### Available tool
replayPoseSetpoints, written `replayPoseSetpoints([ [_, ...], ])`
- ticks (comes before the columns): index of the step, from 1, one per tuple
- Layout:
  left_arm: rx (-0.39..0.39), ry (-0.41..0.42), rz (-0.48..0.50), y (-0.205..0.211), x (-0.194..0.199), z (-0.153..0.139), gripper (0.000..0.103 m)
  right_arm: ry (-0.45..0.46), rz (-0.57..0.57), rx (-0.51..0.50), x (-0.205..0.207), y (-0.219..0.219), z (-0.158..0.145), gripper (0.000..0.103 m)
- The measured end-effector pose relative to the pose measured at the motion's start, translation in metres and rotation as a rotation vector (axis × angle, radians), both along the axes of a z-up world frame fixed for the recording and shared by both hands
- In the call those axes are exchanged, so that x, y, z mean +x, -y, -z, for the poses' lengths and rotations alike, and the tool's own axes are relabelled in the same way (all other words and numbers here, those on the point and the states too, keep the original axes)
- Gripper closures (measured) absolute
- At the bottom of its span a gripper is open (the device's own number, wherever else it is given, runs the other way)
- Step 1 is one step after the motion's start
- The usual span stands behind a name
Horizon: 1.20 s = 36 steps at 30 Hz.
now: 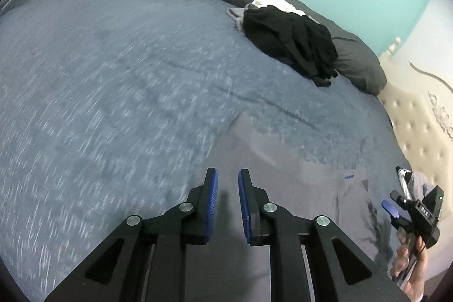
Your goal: Fold clothes
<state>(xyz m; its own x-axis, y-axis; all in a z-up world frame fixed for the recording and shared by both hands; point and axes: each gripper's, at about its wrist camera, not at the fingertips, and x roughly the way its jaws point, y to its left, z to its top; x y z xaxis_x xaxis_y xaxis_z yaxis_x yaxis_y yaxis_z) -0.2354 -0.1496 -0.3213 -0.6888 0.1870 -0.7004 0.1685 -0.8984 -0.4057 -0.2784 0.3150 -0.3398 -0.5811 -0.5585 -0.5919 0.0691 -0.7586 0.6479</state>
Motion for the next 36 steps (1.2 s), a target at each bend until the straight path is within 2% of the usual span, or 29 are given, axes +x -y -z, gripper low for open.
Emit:
replayPoseSetpoints([
  [5,0.016,0.027,0.009,-0.010,-0.020,0.012,0.087,0.020,0.034,-0.011,-0.007,-0.016,0.004,0.050],
  [13,0.031,0.065,-0.005,-0.013,-0.028,0.027,0.087,0.065,0.026,-0.015,-0.014,-0.032,0.013,0.050],
  [19,0.039,0.064,-0.032,-0.007,-0.026,0.027,0.087,0.106,0.042,-0.052,-0.012,-0.043,0.021,0.050],
  [30,0.025,0.054,0.005,-0.029,-0.021,0.022,0.087,0.152,0.079,-0.013,0.033,-0.073,0.026,0.050],
  [32,0.017,0.052,0.013,-0.033,-0.018,0.021,0.087,0.159,0.082,-0.003,0.045,-0.075,0.026,0.053],
  [34,0.015,0.052,0.013,-0.034,-0.014,0.019,0.087,0.166,0.078,0.004,0.057,-0.076,0.027,0.063],
  [36,0.014,0.051,0.009,-0.035,-0.010,0.017,0.087,0.177,0.063,0.015,0.066,-0.073,0.028,0.067],
])
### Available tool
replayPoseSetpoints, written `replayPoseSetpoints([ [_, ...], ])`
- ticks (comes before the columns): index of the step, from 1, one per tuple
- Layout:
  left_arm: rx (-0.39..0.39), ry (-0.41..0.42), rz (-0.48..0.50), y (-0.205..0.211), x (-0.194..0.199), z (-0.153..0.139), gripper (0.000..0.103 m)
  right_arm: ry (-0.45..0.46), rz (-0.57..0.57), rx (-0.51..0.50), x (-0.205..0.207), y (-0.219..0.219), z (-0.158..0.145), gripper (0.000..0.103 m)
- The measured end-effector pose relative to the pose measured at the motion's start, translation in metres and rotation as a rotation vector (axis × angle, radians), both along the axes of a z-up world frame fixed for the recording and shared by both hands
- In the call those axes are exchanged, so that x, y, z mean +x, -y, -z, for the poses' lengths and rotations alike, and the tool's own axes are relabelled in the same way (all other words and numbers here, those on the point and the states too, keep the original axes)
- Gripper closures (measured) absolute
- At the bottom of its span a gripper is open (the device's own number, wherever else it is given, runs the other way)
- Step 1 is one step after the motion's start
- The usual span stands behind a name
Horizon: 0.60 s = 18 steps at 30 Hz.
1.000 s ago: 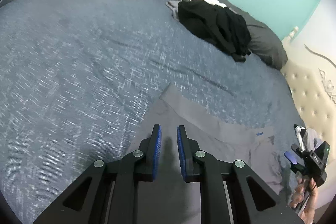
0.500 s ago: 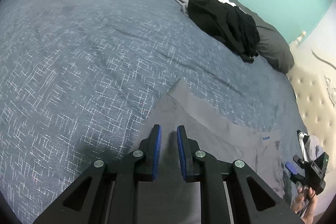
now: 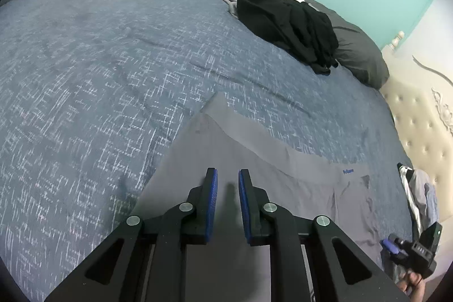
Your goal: Fold clothes
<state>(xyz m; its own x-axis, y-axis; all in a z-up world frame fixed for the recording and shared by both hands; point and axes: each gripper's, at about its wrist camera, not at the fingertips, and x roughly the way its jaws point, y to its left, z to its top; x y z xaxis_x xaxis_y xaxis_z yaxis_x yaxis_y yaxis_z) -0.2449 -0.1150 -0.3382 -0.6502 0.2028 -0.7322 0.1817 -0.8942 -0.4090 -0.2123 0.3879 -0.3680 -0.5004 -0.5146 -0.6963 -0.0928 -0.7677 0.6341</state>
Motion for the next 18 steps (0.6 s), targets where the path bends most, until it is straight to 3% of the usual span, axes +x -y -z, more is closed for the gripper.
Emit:
replayPoseSetpoints([
  [2,-0.003,-0.001,-0.001,0.000,0.004,-0.002,0.087,0.007,-0.012,0.011,0.006,0.003,0.001,0.070],
  [5,-0.010,-0.003,-0.001,0.000,0.009,-0.003,0.087,0.006,-0.028,0.016,0.011,0.006,0.004,0.084],
  [12,-0.008,-0.002,-0.002,0.001,0.015,-0.004,0.087,0.009,-0.050,0.029,0.019,0.008,0.009,0.098],
  [18,-0.007,-0.003,0.000,0.000,0.017,-0.004,0.087,-0.015,-0.029,0.005,0.024,0.000,0.005,0.101],
])
